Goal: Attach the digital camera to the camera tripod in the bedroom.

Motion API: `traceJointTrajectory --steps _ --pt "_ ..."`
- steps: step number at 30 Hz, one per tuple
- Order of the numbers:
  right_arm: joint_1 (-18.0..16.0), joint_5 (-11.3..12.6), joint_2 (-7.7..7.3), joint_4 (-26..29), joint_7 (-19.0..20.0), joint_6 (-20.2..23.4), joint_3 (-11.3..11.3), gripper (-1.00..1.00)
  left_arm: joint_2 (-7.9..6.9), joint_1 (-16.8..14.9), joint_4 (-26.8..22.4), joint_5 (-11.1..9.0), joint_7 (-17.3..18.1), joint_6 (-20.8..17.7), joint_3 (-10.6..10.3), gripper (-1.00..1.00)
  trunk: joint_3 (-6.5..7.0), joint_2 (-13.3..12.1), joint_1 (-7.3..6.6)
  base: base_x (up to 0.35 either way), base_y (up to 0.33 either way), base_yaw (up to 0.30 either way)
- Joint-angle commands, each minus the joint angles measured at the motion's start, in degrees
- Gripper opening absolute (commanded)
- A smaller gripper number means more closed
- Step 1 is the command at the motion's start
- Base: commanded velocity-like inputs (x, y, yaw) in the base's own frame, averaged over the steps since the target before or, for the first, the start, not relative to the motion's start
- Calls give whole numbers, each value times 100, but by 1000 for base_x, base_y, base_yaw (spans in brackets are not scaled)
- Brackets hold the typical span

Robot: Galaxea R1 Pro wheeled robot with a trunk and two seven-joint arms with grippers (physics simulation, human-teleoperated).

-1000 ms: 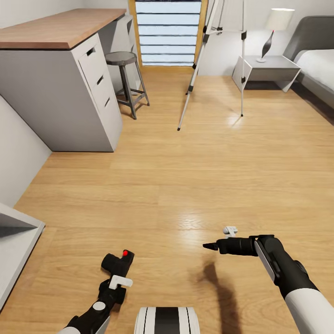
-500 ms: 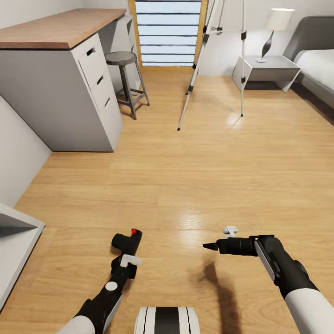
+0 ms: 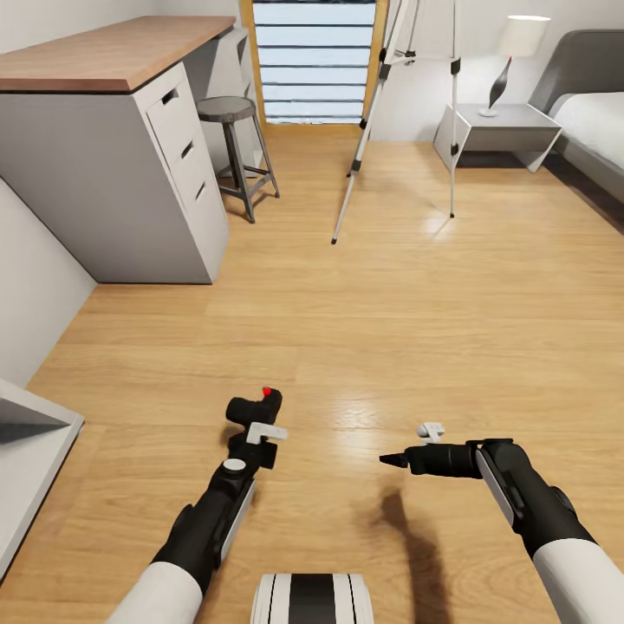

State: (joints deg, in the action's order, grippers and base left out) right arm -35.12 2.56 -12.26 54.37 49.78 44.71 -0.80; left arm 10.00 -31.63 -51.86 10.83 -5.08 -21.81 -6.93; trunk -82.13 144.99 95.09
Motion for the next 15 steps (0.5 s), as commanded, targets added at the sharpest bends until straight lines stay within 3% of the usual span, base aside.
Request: traceJointTrajectory --steps 1,2,6,7,12,15 --pt "-2 26 -4 4 -3 38 -8 100 0 -1 -23 -33 -36 -67 -28 -100 -4 2 -1 0 0 0" --pt "-3 29 -4 4 -2 38 -8 100 0 -1 -43 -232 -38 -109 -55 -100 -4 2 -1 0 0 0" --pt "-1 38 -4 4 3 38 -8 100 0 -1 -57 -709 -56 -164 -89 -100 -4 2 -1 0 0 0" --pt "-2 43 -4 4 3 38 -8 100 0 -1 -37 -944 -71 -183 -104 -100 -4 2 -1 0 0 0" --pt "-3 48 -4 4 9 41 -8 100 0 -1 -19 -1035 -78 -189 -109 -100 -4 2 -1 0 0 0" --pt "0 50 -10 4 3 43 -8 100 0 -1 -12 -1068 -80 -191 -112 -100 63 -2 -9 0 0 0"
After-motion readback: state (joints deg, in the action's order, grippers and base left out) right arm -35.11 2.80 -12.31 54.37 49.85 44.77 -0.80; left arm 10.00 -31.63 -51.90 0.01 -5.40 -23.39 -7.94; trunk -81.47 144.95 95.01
